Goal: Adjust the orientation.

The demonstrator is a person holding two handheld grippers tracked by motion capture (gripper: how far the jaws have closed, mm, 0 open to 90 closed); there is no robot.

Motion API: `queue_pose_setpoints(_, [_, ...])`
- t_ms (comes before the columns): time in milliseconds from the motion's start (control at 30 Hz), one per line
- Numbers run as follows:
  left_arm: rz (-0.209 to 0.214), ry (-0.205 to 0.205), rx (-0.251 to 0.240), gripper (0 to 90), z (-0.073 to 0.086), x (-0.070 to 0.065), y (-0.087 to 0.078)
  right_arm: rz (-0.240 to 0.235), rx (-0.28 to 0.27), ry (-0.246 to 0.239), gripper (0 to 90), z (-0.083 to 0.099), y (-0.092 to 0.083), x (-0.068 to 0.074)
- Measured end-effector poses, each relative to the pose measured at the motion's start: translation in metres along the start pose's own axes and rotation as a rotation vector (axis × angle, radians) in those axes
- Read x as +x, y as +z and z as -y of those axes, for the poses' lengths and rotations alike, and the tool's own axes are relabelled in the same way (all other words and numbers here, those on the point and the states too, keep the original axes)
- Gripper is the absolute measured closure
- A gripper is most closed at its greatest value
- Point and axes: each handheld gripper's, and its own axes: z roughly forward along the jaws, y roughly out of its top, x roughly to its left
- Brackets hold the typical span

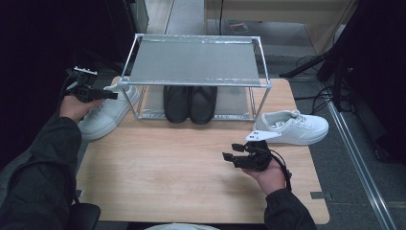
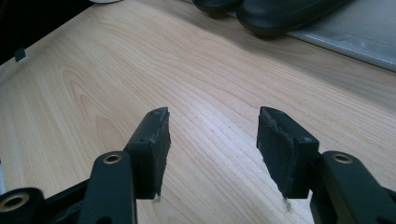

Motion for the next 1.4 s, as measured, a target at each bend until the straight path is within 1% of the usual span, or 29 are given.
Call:
queue_pose_setpoints(33, [0.000,0.002,0.008,57.4,0.001,0.000,0.002,0.000,0.000,-0.005,45.5,0.000,0.001,-0.001])
queue_pose_setpoints(100, [0.010,-0.014,0.029,60.6,0.005,0.000,0.009,0.001,0.003,-0.002,45.4,0.000,0.002,-0.001])
queue_pose_setpoints(133, [0.028,-0.022,0.040,64.3,0.007,0.001,0.012,0.002,0.004,0.002,45.4,0.000,0.002,-0.001])
queue_pose_setpoints(167, [0.036,-0.018,0.033,68.4,0.009,0.001,0.014,0.004,0.005,0.001,45.4,0.000,0.003,-0.001])
queue_pose_setpoints(200, [0.037,-0.017,0.026,70.4,0.010,0.001,0.015,0.002,0.006,-0.003,45.5,0.000,0.003,-0.001])
queue_pose_setpoints(267, [0.040,-0.016,0.030,75.1,0.010,0.000,0.014,0.000,0.007,-0.004,46.2,0.000,0.003,0.000])
queue_pose_setpoints(333, [0.039,-0.001,0.045,78.9,0.008,-0.002,0.012,0.001,0.009,-0.011,46.1,0.000,0.003,0.001])
queue_pose_setpoints(400, [0.038,0.000,0.057,80.5,0.006,-0.003,0.012,-0.001,0.007,-0.012,46.2,0.000,0.003,0.001])
queue_pose_setpoints(533, [0.049,-0.021,0.065,81.9,0.005,-0.002,0.007,-0.008,0.005,0.001,46.2,-0.001,0.004,0.000])
queue_pose_setpoints(633, [0.052,-0.041,0.061,82.8,0.005,0.001,-0.001,-0.013,0.003,-0.002,46.4,-0.001,0.004,0.000])
queue_pose_setpoints(700, [0.050,-0.062,0.058,82.9,0.005,0.003,-0.008,-0.017,0.000,-0.004,46.4,-0.001,0.004,0.001])
queue_pose_setpoints(767, [0.065,-0.085,0.053,82.9,0.006,0.005,-0.014,-0.017,0.001,-0.006,46.4,-0.001,0.004,0.001])
queue_pose_setpoints(833, [0.071,-0.086,0.047,83.1,0.007,0.005,-0.021,-0.018,0.001,-0.002,46.4,-0.002,0.005,0.001])
queue_pose_setpoints(867, [0.079,-0.096,0.047,83.1,0.007,0.004,-0.026,-0.019,-0.001,-0.005,46.4,-0.002,0.005,0.000])
queue_pose_setpoints(967, [0.082,-0.097,0.040,83.1,0.008,0.001,-0.036,-0.022,-0.005,-0.002,46.4,-0.003,0.006,0.000])
queue_pose_setpoints(1033, [0.080,-0.099,0.031,83.1,0.011,-0.001,-0.042,-0.026,-0.008,0.000,46.4,-0.004,0.006,0.000])
queue_pose_setpoints(1067, [0.082,-0.108,0.014,83.0,0.014,-0.004,-0.047,-0.027,-0.010,-0.005,46.4,-0.005,0.007,0.000])
queue_pose_setpoints(1100, [0.085,-0.111,0.007,83.0,0.017,-0.005,-0.050,-0.026,-0.012,-0.011,46.4,-0.006,0.007,0.001])
queue_pose_setpoints(1167, [0.079,-0.111,-0.008,83.1,0.022,-0.010,-0.054,-0.027,-0.015,-0.020,46.4,-0.007,0.007,0.002])
queue_pose_setpoints(1267, [0.084,-0.106,-0.004,83.1,0.030,-0.020,-0.062,-0.033,-0.016,-0.050,46.4,-0.010,0.007,0.003])
queue_pose_setpoints(1300, [0.086,-0.110,-0.002,83.1,0.032,-0.022,-0.064,-0.035,-0.020,-0.058,46.2,-0.011,0.008,0.004])
queue_pose_setpoints(1400, [0.105,-0.115,0.012,83.0,0.038,-0.030,-0.071,-0.041,-0.025,-0.066,45.3,-0.013,0.009,0.005])
